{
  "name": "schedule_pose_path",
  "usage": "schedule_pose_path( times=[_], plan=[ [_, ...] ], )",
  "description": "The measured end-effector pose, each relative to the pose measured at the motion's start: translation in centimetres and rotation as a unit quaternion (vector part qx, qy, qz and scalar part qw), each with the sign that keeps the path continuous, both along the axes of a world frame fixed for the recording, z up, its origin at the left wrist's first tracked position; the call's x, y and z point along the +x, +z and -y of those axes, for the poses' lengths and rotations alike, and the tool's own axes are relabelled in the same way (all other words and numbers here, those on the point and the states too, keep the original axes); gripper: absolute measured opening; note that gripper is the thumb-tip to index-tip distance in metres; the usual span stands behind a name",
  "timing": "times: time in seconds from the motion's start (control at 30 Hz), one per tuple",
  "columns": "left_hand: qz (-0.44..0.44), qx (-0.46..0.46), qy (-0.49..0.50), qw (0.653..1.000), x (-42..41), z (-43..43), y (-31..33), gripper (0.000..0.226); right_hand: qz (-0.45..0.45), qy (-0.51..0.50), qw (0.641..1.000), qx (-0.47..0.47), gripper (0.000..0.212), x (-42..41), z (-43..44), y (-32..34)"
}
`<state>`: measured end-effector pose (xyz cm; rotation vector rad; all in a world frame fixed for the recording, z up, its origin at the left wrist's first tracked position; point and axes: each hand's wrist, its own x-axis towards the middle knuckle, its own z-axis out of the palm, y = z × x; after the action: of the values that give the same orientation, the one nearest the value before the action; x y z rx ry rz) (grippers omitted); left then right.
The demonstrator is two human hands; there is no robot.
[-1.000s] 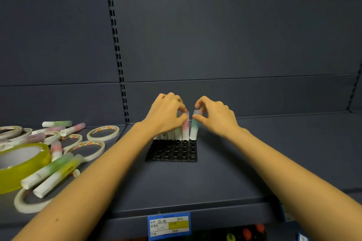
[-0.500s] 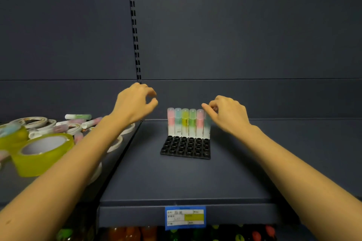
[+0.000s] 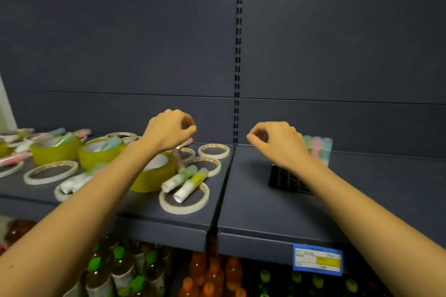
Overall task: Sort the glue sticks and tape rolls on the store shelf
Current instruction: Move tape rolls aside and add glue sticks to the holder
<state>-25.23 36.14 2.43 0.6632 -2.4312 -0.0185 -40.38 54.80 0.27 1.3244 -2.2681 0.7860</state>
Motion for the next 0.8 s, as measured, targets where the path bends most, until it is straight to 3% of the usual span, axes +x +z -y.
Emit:
schedule_pose_path(
  times=[0.23,0.4,0.63,0.8],
  plan=[
    [0.034,0.001,-0.02,0.999,3.8,3.9,-0.7,0.027,0.055,-0.009,0.996,0.069,0.02,4.8,5.6,-0.9],
    [0.033,0.008,-0.052,0.998,5.4,6.4,-1.3,0.024,0.09,-0.069,0.988,0.106,0.021,6.0,8.3,-1.9],
    [0.033,0.023,-0.09,0.995,6.6,8.5,-2.3,0.023,0.188,-0.187,0.942,0.206,0.04,5.2,10.9,-3.1],
    [0.019,0.038,-0.132,0.99,6.7,8.5,-2.6,0.029,0.178,-0.223,0.922,0.261,0.048,5.2,12.2,-3.6]
  ],
)
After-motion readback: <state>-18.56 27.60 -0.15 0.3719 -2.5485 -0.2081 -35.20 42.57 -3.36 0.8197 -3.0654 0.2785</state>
